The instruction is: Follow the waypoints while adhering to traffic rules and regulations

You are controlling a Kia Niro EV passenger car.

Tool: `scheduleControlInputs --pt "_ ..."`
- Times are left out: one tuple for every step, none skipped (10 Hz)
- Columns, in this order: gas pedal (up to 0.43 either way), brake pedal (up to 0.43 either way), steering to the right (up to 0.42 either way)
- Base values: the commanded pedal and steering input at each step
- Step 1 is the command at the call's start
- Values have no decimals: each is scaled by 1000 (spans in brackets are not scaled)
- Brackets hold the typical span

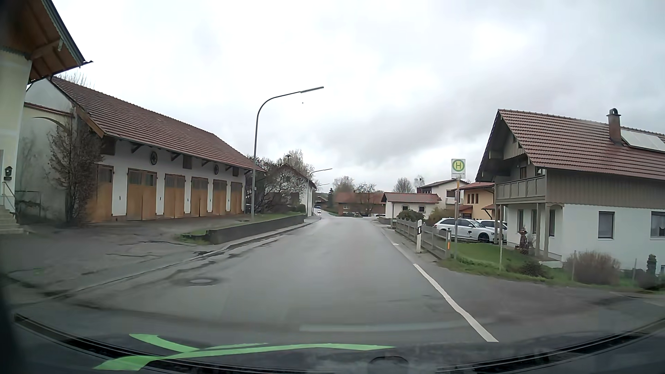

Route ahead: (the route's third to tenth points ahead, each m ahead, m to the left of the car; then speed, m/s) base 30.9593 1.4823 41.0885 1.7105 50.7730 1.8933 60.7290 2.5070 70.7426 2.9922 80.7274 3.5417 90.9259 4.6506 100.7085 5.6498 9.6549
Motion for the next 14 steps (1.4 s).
scheduleControlInputs --pt "110 0 -3" --pt "110 0 -3" --pt "98 0 -3" --pt "98 0 -3" --pt "87 0 -4" --pt "87 0 -5" --pt "87 0 -6" --pt "67 0 -3" --pt "47 0 -3" --pt "47 0 -3" --pt "47 0 1" --pt "47 0 3" --pt "59 0 2" --pt "59 0 1"
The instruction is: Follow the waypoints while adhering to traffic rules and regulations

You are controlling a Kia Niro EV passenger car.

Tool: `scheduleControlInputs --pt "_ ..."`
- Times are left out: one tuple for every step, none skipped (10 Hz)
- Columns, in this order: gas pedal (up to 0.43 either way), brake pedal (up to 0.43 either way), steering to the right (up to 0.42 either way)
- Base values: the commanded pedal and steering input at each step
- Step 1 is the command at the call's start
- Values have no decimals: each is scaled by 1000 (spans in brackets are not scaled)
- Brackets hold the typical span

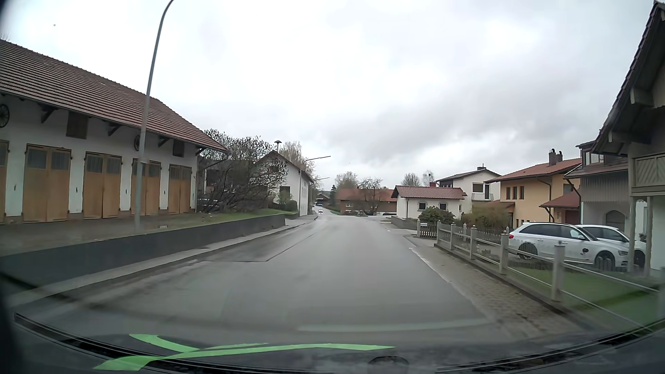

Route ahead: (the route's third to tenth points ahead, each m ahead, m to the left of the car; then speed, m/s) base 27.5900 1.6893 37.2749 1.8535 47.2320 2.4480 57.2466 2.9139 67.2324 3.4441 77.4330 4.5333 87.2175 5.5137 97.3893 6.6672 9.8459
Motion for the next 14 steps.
scheduleControlInputs --pt "59 0 1" --pt "59 0 1" --pt "59 0 1" --pt "59 0 1" --pt "59 0 1" --pt "59 0 1" --pt "47 0 3" --pt "39 0 2" --pt "28 0 2" --pt "28 0 2" --pt "28 0 2" --pt "28 0 2" --pt "39 0 2" --pt "39 0 0"
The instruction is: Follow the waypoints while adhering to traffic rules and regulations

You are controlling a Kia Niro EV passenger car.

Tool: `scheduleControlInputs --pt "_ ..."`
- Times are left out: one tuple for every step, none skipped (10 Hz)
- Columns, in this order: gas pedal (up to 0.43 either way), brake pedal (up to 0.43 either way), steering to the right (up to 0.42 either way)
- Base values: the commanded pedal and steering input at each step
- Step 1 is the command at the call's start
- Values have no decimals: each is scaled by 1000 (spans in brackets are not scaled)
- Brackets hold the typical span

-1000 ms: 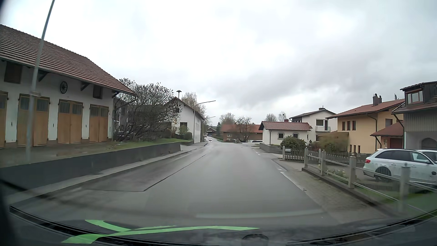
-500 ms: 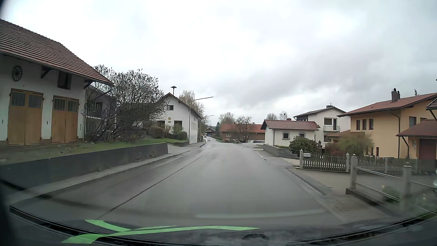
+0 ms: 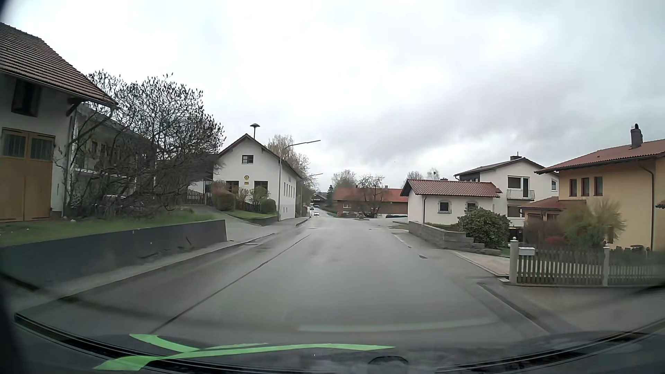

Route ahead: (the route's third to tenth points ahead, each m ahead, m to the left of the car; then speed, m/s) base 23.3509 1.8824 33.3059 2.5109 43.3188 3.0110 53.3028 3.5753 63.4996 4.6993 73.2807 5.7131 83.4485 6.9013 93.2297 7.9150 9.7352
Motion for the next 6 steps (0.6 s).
scheduleControlInputs --pt "39 0 0" --pt "39 0 0" --pt "39 0 0" --pt "39 0 0" --pt "39 0 0" --pt "39 0 0"
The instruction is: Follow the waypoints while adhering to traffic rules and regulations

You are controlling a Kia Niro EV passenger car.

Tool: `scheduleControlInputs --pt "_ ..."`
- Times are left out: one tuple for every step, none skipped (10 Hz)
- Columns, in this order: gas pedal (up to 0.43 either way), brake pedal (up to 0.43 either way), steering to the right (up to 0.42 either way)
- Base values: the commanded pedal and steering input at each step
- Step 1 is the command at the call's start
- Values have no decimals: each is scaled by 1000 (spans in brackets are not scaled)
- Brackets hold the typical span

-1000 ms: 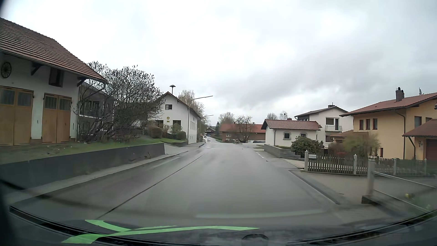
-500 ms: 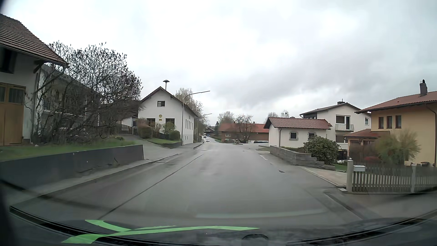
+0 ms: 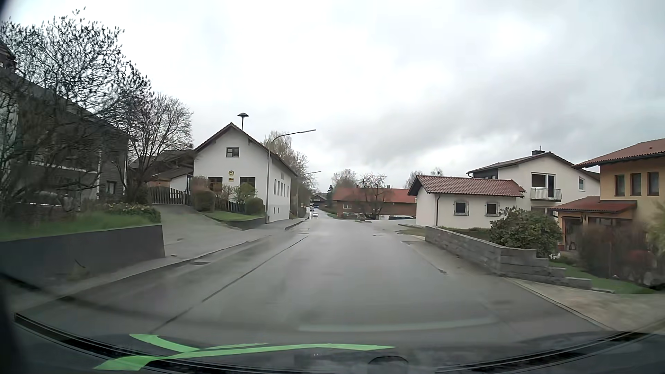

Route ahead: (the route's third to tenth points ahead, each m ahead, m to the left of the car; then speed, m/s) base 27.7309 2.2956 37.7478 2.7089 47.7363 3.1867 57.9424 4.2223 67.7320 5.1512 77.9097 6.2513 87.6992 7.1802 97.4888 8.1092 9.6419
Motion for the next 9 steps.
scheduleControlInputs --pt "39 0 -1" --pt "39 0 -3" --pt "39 0 -3" --pt "39 0 -3" --pt "39 0 -4" --pt "39 0 -4" --pt "39 0 -4" --pt "28 0 -5" --pt "20 0 -6"
